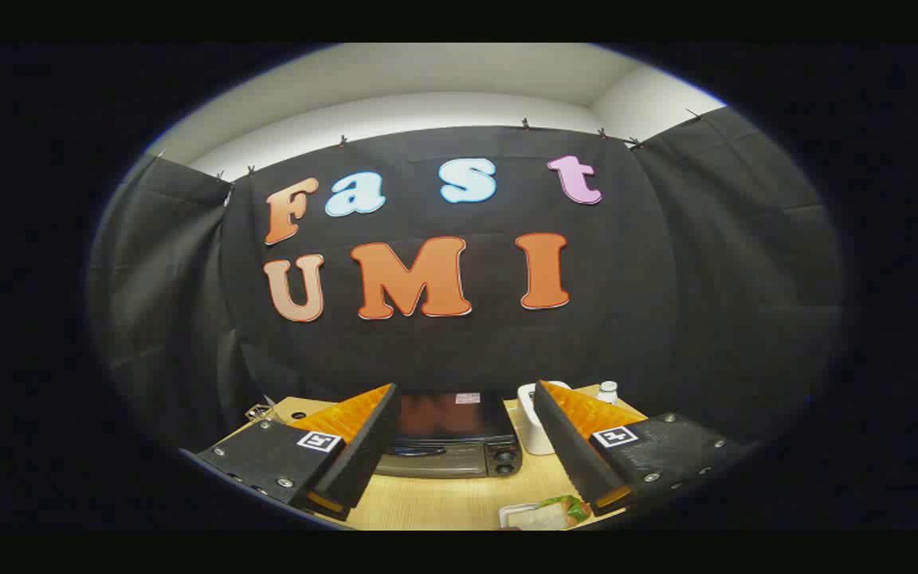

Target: Open the toaster oven, put the food inside, and close the toaster oven door.

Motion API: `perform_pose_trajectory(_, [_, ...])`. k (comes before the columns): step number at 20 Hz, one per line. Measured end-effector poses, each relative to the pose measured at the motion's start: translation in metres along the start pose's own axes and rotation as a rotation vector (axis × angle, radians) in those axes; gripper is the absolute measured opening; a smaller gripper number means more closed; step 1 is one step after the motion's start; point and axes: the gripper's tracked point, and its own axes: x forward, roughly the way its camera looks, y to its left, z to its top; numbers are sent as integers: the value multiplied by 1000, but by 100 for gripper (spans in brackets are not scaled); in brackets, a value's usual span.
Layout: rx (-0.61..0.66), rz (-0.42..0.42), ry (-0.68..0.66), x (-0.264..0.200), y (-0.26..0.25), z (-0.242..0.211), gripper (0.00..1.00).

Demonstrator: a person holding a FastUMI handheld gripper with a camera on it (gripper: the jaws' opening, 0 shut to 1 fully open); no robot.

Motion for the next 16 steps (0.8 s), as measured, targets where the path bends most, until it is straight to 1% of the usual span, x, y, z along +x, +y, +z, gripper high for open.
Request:
perform_pose_trajectory(2, [5,3,23,3,3,-3,99])
perform_pose_trajectory(6, [-11,40,15,5,15,1,99])
perform_pose_trajectory(8, [-22,81,12,0,24,3,99])
perform_pose_trajectory(12, [-16,91,-16,-3,24,12,99])
perform_pose_trajectory(16, [-5,81,-39,-6,22,15,98])
